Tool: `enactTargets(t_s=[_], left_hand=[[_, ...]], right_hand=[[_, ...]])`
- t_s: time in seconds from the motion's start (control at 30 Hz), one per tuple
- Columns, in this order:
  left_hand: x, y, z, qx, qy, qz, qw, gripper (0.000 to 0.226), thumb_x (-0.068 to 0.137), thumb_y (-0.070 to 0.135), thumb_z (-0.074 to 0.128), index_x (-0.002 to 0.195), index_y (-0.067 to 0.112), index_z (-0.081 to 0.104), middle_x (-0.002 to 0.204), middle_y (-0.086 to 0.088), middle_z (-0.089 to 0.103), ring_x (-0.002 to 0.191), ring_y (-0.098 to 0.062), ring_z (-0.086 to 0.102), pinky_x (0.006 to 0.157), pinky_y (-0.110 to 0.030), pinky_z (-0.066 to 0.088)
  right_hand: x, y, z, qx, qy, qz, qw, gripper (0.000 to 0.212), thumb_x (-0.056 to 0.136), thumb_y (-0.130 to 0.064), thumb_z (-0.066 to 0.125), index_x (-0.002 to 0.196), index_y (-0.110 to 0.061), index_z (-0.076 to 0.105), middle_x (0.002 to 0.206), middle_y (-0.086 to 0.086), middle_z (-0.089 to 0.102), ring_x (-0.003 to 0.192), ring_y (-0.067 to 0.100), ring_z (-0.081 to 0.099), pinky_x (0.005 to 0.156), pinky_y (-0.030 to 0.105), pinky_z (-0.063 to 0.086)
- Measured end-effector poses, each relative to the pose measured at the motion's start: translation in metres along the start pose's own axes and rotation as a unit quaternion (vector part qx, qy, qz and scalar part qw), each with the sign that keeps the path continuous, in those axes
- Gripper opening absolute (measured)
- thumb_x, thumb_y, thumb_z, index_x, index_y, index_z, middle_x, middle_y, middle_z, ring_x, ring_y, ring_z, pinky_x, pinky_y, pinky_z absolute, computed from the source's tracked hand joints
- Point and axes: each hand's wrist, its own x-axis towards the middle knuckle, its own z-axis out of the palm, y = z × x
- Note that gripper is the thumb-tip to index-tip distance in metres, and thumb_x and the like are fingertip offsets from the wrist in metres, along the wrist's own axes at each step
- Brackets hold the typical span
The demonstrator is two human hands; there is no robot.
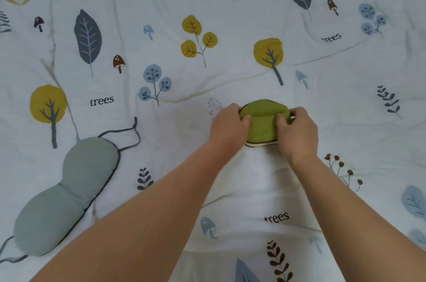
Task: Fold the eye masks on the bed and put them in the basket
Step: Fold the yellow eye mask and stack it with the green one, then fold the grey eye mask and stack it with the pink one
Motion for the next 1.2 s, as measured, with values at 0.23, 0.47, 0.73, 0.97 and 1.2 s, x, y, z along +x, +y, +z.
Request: enactTargets(t_s=[0.23, 0.47, 0.73, 0.97, 1.2], left_hand=[[0.005, 0.007, 0.018, 0.045, 0.001, -0.017, 0.999, 0.028, 0.091, 0.028, 0.046, 0.108, 0.006, 0.053, 0.11, -0.013, 0.061, 0.099, -0.03, 0.057, 0.082, -0.038, 0.044], [-0.01, -0.011, -0.006, 0.064, 0.053, -0.036, 0.996, 0.036, 0.09, 0.036, 0.047, 0.116, 0.011, 0.052, 0.117, -0.011, 0.059, 0.107, -0.03, 0.056, 0.093, -0.042, 0.045], [-0.051, -0.048, -0.055, 0.071, 0.095, -0.065, 0.991, 0.027, 0.091, 0.03, 0.045, 0.106, 0.011, 0.057, 0.11, -0.008, 0.063, 0.098, -0.024, 0.059, 0.084, -0.036, 0.046], [-0.095, -0.11, -0.101, 0.075, 0.133, -0.12, 0.981, 0.024, 0.092, 0.024, 0.045, 0.103, 0.008, 0.06, 0.107, -0.01, 0.066, 0.094, -0.024, 0.06, 0.077, -0.031, 0.043], [-0.132, -0.179, -0.135, 0.125, 0.181, -0.169, 0.961, 0.023, 0.09, 0.022, 0.046, 0.099, 0.006, 0.059, 0.106, -0.014, 0.06, 0.088, -0.025, 0.055, 0.077, -0.036, 0.044]], right_hand=[[0.013, 0.015, -0.01, -0.082, -0.066, 0.028, 0.994, 0.034, 0.095, -0.031, 0.039, 0.11, -0.003, 0.052, 0.107, 0.017, 0.062, 0.084, 0.027, 0.046, 0.071, 0.031, 0.033], [-0.022, -0.011, -0.007, -0.177, 0.048, -0.024, 0.983, 0.038, 0.091, -0.023, 0.044, 0.122, -0.002, 0.044, 0.12, 0.022, 0.047, 0.107, 0.039, 0.046, 0.081, 0.043, 0.041], [-0.084, -0.054, 0.021, -0.192, -0.078, -0.289, 0.934, 0.031, 0.089, -0.015, 0.05, 0.115, -0.002, 0.057, 0.109, 0.02, 0.057, 0.099, 0.035, 0.053, 0.083, 0.043, 0.045], [-0.133, -0.078, 0.063, -0.265, -0.205, -0.376, 0.864, 0.033, 0.096, -0.028, 0.037, 0.122, -0.014, 0.049, 0.12, 0.008, 0.05, 0.108, 0.025, 0.047, 0.088, 0.034, 0.04], [-0.166, -0.106, 0.112, -0.307, -0.25, -0.405, 0.824, 0.028, 0.095, -0.02, 0.038, 0.119, -0.011, 0.048, 0.122, 0.01, 0.047, 0.11, 0.027, 0.044, 0.084, 0.033, 0.038]])
